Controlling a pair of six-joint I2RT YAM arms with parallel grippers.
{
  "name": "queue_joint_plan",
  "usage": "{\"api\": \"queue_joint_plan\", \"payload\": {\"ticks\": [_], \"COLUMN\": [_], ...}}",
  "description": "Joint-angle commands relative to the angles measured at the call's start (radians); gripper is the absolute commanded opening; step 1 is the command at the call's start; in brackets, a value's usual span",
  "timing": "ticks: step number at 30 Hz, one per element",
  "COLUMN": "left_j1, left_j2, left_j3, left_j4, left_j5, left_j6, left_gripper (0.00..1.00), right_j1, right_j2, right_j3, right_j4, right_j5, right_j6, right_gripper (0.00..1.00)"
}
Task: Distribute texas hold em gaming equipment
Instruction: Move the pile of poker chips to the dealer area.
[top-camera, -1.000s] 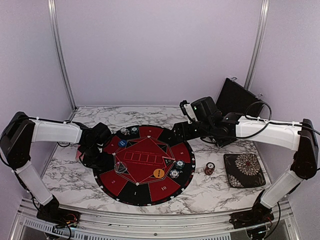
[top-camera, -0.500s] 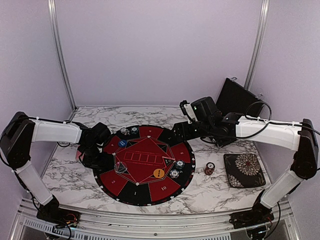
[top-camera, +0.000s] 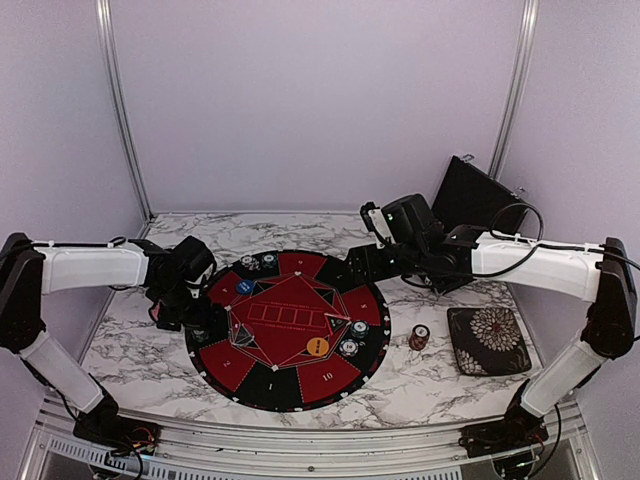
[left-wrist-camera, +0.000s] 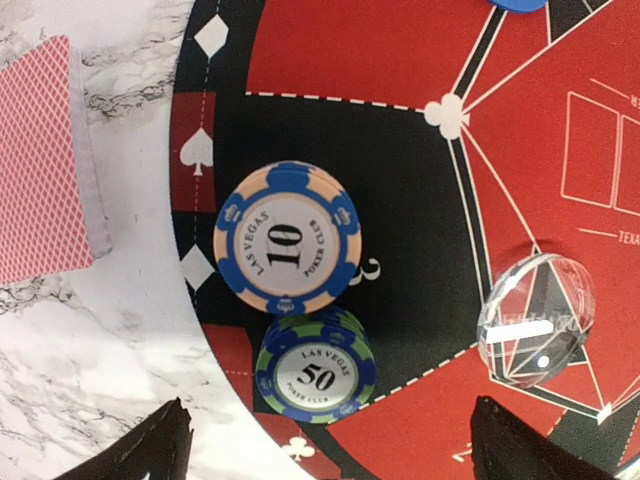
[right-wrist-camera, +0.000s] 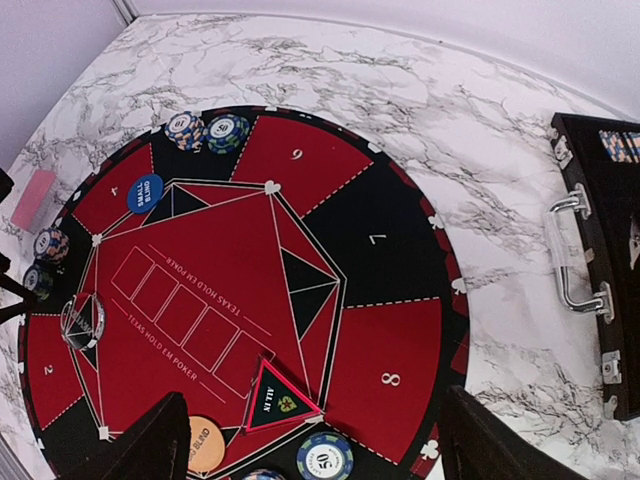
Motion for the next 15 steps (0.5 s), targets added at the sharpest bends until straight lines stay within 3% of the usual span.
{"api": "queue_joint_plan", "payload": {"ticks": [1,11,15], "left_j1": [-0.002,-0.040,-0.055], "left_j2": [-0.069,-0.107,-0.074], "left_j3": [0.038,0.191,0.266], "left_j4": [-0.064,-0.071,-0.053], "left_j5": [0.005,0.004,0.005], "left_j6": [0.013,0.086,0.135], "left_gripper": [0.99,0.99,0.99], "right_j1": [-0.008,-0.009,-0.039], "right_j2": [-0.002,-0.127,-0.143], "right_j3": [0.044,-0.042,-0.033], "right_j4": [-0.030,0.022,-0.061], "right_j5": [0.034,0.238,0.275], "right_j6": [0.010,0.056,0.055], "right_gripper": [0.83,0.85,0.86]}}
